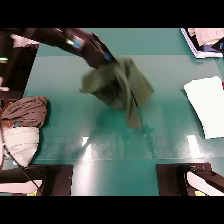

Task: Fold the shirts.

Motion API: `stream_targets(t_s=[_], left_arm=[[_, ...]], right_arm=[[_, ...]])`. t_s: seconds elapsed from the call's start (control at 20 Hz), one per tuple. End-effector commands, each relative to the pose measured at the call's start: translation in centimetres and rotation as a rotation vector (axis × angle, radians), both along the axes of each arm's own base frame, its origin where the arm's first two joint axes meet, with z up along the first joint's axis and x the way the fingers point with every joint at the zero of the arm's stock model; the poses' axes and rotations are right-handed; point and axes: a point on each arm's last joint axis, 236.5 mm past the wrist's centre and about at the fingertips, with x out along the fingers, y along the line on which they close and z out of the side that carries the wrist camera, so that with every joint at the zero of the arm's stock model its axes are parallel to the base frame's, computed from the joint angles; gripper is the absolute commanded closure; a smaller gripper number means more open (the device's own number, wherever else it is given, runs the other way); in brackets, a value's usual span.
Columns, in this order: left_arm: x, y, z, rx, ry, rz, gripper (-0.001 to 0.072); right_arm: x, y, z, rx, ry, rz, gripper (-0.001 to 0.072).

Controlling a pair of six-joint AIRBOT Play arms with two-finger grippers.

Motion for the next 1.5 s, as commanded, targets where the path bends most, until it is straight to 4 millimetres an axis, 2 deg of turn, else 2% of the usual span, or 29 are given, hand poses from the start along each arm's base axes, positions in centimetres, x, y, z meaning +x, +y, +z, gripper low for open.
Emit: stream_targets(t_s=[0.0,0.15,0.25,0.3,0.4,0.55,0.65,0.7,0.9,1.05,1.15,1.45], left_arm=[[2.5,0.4,-5.5,0.085,0.136,0.091,0.0115],[3.4,6.1,-6.2,0.139,0.233,0.168,0.0116],[3.4,9.7,-8.0,0.177,0.351,0.229,0.0116],[3.4,10.8,-9.4,0.186,0.399,0.256,0.0116],[2.9,12.2,-13.7,0.211,0.503,0.297,0.0116],[2.5,12.9,-21.5,0.226,0.599,0.372,0.0116],[3.2,13.2,-25.4,0.207,0.619,0.46,0.0116],[3.8,13.2,-26.6,0.185,0.614,0.5,0.0115],[6.3,11.7,-28.1,0.058,0.639,0.582,0.0115],[7.6,11.4,-29.8,0.017,0.66,0.63,0.0115],[8.1,11.6,-30.5,0.019,0.655,0.648,0.0115],[8.7,12.1,-31.1,0.033,0.631,0.67,0.0115]], right_arm=[[-1.1,0.1,-0.6,-0.008,0.049,0.012,0.0696],[-1.1,0.1,-0.6,-0.008,0.051,0.012,0.0696],[-1.1,0.1,-0.6,-0.008,0.051,0.012,0.0696],[-1.1,0.1,-0.6,-0.007,0.051,0.012,0.0696],[-1.1,0.1,-0.7,-0.007,0.052,0.012,0.0696],[-1.1,0.1,-0.6,-0.008,0.052,0.012,0.0696],[-1.2,0.1,-0.7,-0.008,0.057,0.013,0.0696],[-1.2,0.1,-0.8,-0.008,0.059,0.014,0.0696],[-1.4,0.1,-0.9,-0.009,0.066,0.015,0.0696],[-1.8,0.1,-1.2,-0.012,0.089,0.019,0.0696],[-2.0,0.1,-1.4,-0.013,0.102,0.021,0.0696],[-2.1,0.1,-1.5,-0.013,0.105,0.022,0.0696]])
